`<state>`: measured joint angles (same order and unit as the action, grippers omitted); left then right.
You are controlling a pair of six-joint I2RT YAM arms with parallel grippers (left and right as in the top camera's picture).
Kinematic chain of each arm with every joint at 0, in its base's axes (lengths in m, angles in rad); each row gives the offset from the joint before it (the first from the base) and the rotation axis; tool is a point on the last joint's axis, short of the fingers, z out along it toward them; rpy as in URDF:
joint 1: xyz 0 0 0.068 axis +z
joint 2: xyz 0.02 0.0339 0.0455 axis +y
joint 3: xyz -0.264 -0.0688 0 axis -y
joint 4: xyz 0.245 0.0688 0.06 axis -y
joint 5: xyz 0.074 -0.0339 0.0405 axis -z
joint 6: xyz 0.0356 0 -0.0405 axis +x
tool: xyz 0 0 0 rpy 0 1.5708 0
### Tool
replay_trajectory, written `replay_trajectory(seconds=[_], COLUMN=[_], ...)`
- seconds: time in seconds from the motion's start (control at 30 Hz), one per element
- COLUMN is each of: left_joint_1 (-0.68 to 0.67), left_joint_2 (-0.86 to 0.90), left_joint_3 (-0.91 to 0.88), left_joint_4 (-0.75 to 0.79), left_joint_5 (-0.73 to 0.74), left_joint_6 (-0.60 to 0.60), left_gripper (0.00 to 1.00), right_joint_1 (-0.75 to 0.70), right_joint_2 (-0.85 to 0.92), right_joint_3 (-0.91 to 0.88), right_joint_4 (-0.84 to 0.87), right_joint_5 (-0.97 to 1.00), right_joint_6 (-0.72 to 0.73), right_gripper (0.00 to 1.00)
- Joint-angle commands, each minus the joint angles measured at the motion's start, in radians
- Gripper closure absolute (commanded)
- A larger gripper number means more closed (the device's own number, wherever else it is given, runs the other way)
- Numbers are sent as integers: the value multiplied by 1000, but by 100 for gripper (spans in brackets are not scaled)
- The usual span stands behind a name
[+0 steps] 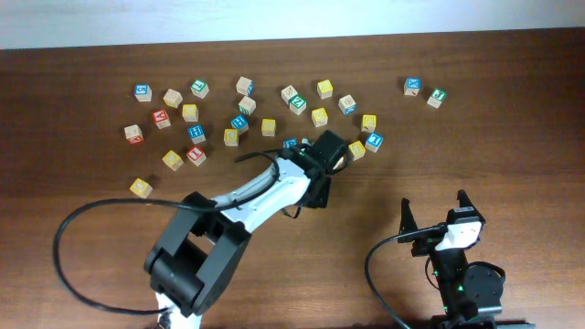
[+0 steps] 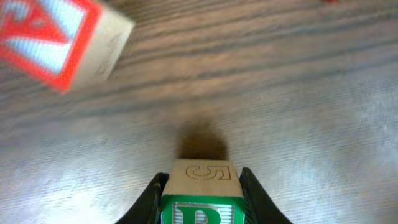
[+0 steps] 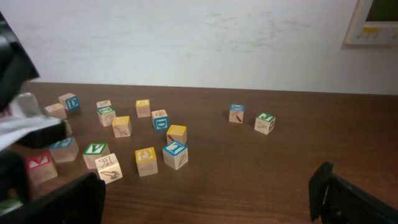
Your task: Spell out RSS
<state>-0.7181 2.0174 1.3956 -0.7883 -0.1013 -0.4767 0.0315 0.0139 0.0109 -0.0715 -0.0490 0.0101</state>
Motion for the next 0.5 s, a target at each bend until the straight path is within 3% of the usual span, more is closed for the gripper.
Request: replay_trajectory(seconds=[0.0, 0.07, 0.17, 0.23, 0.47], left_joint_1=[46, 101, 163, 214, 274], left_joint_2=[-166, -246, -248, -248, -248], left_joint_3=[48, 48, -4, -124, -404], left_joint_4=[-121, -245, -286, -221, 113], left_joint_5=[0, 3, -13, -51, -4], left_joint_6=[-6, -6, -37, -114, -87], left_gripper=[86, 85, 85, 86, 87], right_joint_1=[-5, -5, -5, -5, -5], right_joint_2=[-8, -8, -8, -8, -8], right_joint_3=[-5, -5, -5, -5, -5], right_joint_4=[-5, -5, -5, -5, -4], right_joint_5=[1, 1, 1, 1, 1], right_joint_6=[-2, -3, -2, -3, -3], right_gripper=[2, 2, 2, 2, 2])
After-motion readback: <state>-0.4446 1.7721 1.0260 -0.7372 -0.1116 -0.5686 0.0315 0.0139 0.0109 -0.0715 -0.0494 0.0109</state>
